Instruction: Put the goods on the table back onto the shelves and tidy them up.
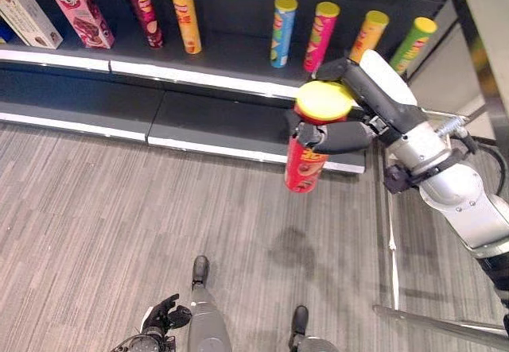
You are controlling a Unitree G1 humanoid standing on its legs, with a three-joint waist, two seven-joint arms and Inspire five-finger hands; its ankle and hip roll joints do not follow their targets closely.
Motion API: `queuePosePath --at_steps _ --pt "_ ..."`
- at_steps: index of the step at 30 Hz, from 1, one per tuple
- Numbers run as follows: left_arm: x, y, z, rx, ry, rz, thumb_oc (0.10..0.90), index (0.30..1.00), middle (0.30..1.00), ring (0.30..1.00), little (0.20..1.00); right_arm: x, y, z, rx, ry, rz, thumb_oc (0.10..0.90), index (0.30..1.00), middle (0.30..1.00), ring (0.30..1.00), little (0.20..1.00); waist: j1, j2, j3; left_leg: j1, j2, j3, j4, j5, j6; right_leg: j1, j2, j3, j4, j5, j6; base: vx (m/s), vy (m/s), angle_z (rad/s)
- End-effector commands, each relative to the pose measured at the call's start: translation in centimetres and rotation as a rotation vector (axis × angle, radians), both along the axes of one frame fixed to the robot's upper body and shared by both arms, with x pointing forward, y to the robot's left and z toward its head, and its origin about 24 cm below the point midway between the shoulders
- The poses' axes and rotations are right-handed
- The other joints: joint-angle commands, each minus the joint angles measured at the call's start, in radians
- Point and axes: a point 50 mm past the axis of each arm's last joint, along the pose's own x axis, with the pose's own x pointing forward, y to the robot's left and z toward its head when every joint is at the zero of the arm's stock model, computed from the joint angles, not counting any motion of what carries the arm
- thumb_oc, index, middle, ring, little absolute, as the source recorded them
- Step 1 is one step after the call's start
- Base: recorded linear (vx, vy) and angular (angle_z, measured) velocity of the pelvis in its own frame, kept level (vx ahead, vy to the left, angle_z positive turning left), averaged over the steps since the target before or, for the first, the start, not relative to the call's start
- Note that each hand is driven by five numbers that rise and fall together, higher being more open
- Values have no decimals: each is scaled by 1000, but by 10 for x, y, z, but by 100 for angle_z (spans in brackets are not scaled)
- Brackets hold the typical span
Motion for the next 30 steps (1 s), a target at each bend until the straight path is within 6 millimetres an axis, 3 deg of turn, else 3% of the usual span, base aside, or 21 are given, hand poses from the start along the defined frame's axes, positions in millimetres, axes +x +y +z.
queuePosePath --at_steps 1,2,5,7,10,11,12,13,19,22,25,27,29,30 --pt "-7 2 0 46 20 -121 800 900 900 900 900 -21 12 54 35 -295 62 400 300 300 300 300 8 6 -136 83 -56 18 -67 27 9 -14 -77 36 30 15 83 310 721 18" --pt "-5 14 5 89 17 -121 800 900 900 900 900 -18 24 52 69 -292 101 400 300 300 300 300 17 2 -122 115 -116 68 -47 -13 66 -83 -156 46 149 108 75 198 568 19" --pt "-6 25 8 111 21 -104 800 900 900 900 900 -16 27 48 74 -277 108 400 300 300 300 300 13 5 -115 142 -146 92 -62 -24 94 -119 -156 49 213 132 56 118 367 -39" --pt "-4 30 10 117 19 -97 800 900 900 900 900 -16 22 45 57 -260 89 400 300 300 300 300 -7 12 -100 177 -176 90 -78 -37 114 -171 -69 111 269 96 32 141 293 -25" --pt "-4 32 11 118 15 -92 800 900 900 900 900 -18 26 47 79 -260 122 400 300 300 300 300 -17 19 -91 203 -204 94 -90 -53 125 -207 15 76 206 61 22 127 155 3" --pt "-4 32 11 118 15 -92 800 900 900 900 900 -18 26 47 79 -260 122 400 300 300 300 300 -17 19 -90 204 -203 93 -90 -53 125 -206 15 76 205 62 22 126 95 6" --pt "-4 29 10 105 13 -97 800 900 900 900 900 -17 26 48 85 -260 129 400 300 300 300 300 -31 15 -78 221 -226 90 -90 -67 133 -258 83 70 158 70 15 153 105 4" --pt "-3 27 9 97 14 -98 800 900 900 900 900 -17 25 49 88 -261 128 400 300 300 300 300 -39 12 -70 235 -239 87 -90 -77 136 -275 114 71 128 84 15 218 132 -4" --pt "3 8 7 61 -5 -156 800 900 900 900 900 -19 23 45 98 -250 130 400 300 300 300 300 -58 -12 -58 273 -288 56 -90 -108 153 -261 164 66 38 122 7 142 22 20" --pt "4 -2 6 27 -30 -151 800 900 900 900 900 -20 24 46 105 -250 148 400 300 300 300 300 -57 -20 -62 276 -279 54 -25 -153 146 -235 161 60 25 126 -1 186 -89 3" --pt "12 -7 10 18 -63 -164 800 900 900 900 900 -24 24 52 106 -277 161 400 300 300 300 300 -54 -36 -28 155 -280 47 244 -226 120 -215 135 44 45 104 -23 64 -65 31" --pt "16 -11 11 -1 -86 -143 800 900 900 900 900 -23 23 52 101 -272 157 400 300 300 300 300 -47 -38 -4 65 -264 34 370 -193 95 -198 123 36 41 86 -33 39 28 30" --pt "17 -12 11 -17 -94 -127 800 900 900 900 900 -22 22 52 98 -259 155 400 300 300 300 300 -42 -40 -6 32 -213 31 331 -194 94 -182 115 31 29 71 -24 188 131 21" --pt "14 -9 12 -13 -93 -123 800 900 900 900 900 -20 25 49 97 -242 165 400 300 300 300 300 -27 -40 -16 37 -156 -1 219 -138 87 -176 107 42 21 61 -10 281 237 8"
